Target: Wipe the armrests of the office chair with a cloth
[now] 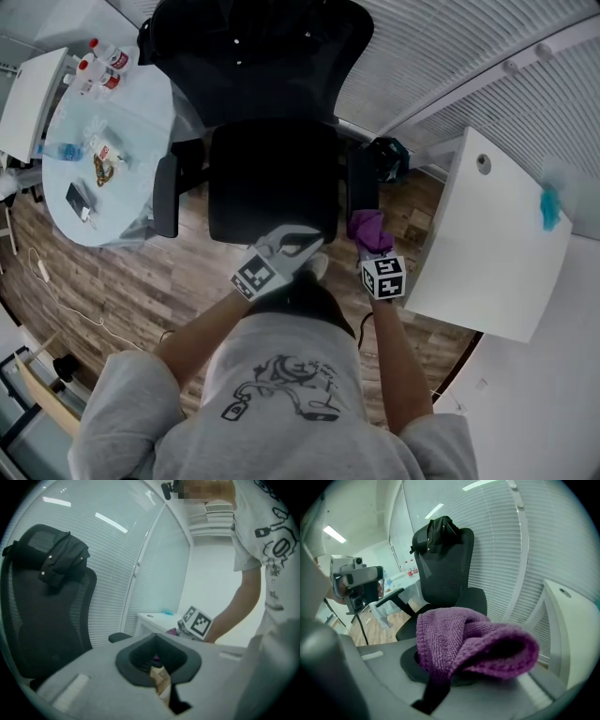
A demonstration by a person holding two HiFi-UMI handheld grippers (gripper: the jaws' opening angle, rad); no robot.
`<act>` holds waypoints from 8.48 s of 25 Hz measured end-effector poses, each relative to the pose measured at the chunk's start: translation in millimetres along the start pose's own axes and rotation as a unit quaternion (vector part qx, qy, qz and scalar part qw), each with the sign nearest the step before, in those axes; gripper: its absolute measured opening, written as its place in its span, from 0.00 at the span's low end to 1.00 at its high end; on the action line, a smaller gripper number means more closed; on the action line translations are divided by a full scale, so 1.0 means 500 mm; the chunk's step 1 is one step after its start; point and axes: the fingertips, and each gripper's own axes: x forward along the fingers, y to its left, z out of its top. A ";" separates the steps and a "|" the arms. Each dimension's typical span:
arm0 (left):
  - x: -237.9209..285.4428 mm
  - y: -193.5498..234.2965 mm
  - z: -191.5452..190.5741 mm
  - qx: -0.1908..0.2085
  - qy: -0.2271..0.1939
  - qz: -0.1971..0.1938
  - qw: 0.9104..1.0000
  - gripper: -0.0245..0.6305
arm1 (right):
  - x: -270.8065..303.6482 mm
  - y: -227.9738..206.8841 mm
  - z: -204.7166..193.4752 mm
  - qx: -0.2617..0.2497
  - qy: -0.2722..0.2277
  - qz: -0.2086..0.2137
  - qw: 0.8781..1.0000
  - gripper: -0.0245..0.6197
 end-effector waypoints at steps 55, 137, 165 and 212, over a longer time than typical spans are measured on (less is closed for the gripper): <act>0.003 -0.045 0.016 0.003 0.004 -0.016 1.000 0.04 | 0.000 0.004 -0.016 -0.054 0.032 -0.019 0.998 0.09; -0.187 -0.178 0.575 0.051 -0.204 0.026 0.977 0.03 | -0.600 0.308 0.519 -0.116 -0.366 -0.024 0.923 0.09; -0.567 -0.242 0.448 0.037 -0.234 0.318 0.918 0.03 | -0.516 0.690 0.470 -0.229 -0.318 0.234 0.890 0.09; -1.097 -0.054 0.244 0.002 -0.215 0.467 0.858 0.04 | -0.203 1.203 0.539 -0.318 -0.241 0.352 0.847 0.09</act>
